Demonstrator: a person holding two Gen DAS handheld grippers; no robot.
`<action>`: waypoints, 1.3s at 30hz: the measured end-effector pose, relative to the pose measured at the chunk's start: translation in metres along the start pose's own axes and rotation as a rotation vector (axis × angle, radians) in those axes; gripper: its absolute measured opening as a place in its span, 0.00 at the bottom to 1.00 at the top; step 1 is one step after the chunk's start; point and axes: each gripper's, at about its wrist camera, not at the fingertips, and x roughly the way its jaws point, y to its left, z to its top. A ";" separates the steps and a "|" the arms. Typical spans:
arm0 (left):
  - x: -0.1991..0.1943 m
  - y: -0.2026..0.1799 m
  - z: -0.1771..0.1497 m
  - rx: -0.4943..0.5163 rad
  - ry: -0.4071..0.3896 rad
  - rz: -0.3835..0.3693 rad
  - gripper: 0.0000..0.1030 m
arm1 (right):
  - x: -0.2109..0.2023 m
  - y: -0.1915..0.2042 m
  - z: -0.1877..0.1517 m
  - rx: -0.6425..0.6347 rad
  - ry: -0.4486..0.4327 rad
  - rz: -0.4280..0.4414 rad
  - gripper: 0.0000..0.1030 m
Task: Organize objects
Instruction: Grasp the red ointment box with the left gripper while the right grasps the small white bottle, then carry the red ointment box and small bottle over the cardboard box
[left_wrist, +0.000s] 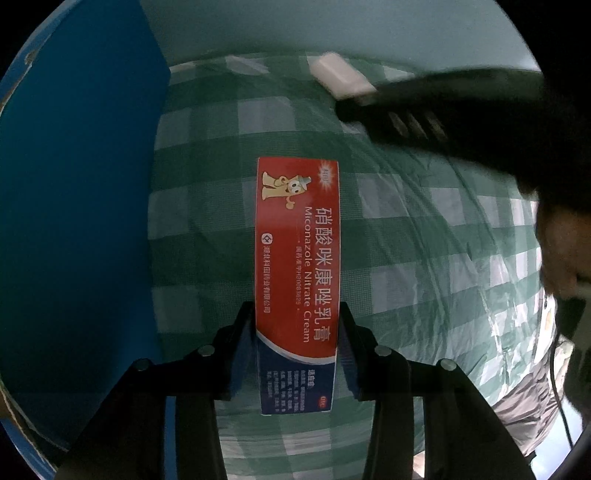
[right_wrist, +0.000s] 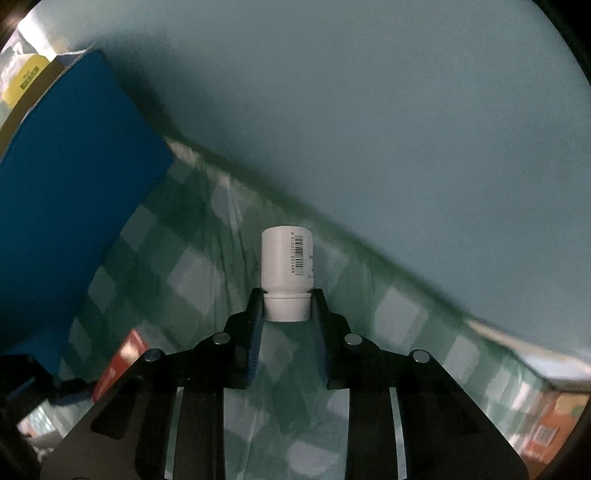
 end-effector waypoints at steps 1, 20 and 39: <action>0.000 -0.001 0.000 0.004 0.000 0.007 0.41 | -0.001 -0.001 -0.006 0.008 0.002 0.002 0.23; -0.008 -0.006 -0.001 0.061 -0.023 0.050 0.40 | -0.042 -0.020 -0.129 0.263 0.030 0.071 0.23; -0.055 -0.019 -0.029 0.162 -0.092 -0.030 0.40 | -0.081 -0.001 -0.162 0.332 -0.004 0.071 0.23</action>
